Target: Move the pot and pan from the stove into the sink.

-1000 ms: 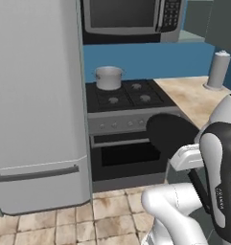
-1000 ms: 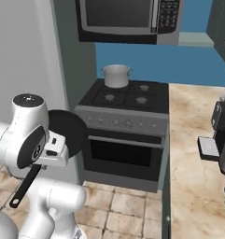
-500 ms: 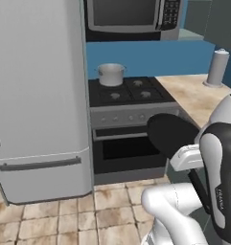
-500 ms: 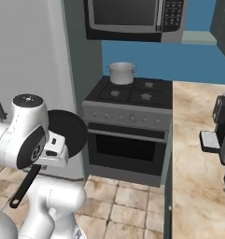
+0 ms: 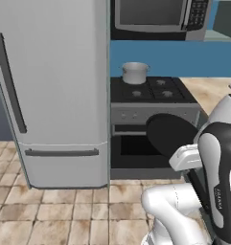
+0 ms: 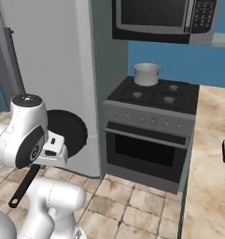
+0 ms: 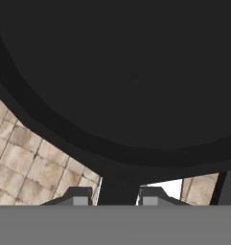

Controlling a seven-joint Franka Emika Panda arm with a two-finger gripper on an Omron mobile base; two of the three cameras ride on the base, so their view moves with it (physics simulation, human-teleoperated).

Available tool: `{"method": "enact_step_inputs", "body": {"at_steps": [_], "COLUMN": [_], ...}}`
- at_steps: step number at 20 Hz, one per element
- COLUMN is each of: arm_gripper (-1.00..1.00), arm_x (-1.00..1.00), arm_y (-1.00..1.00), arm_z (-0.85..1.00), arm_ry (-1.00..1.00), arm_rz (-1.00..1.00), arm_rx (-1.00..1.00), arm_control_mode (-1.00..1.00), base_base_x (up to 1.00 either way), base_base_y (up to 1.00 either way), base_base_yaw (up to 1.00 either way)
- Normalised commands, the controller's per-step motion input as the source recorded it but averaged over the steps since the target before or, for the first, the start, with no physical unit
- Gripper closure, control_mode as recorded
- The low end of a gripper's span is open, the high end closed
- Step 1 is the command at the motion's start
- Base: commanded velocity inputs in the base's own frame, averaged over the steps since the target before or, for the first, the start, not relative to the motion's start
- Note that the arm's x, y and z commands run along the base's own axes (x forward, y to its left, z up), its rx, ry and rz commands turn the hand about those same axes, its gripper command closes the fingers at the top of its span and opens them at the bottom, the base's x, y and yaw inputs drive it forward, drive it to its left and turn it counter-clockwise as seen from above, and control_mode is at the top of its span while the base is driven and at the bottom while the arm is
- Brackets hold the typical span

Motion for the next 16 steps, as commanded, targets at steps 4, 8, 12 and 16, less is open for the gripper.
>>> {"method": "enact_step_inputs", "body": {"at_steps": [4,8,12,16], "arm_gripper": [1.0,1.0,1.0,1.0], "arm_x": [0.0,0.0,0.0,0.0], "arm_y": [0.0,0.0,0.0,0.0], "arm_z": [0.0,0.0,0.0,0.0], "arm_ry": [0.0,0.0,0.0,0.0], "arm_rz": [0.0,0.0,0.0,0.0], "arm_rx": [0.0,0.0,0.0,0.0], "arm_control_mode": [1.0,1.0,1.0,1.0], "base_base_x": [-0.21,-0.15,-0.09,-0.05], "base_base_y": [-0.06,-0.02,0.0,0.0], "base_base_yaw": [0.4,0.43,0.45,0.45]}}
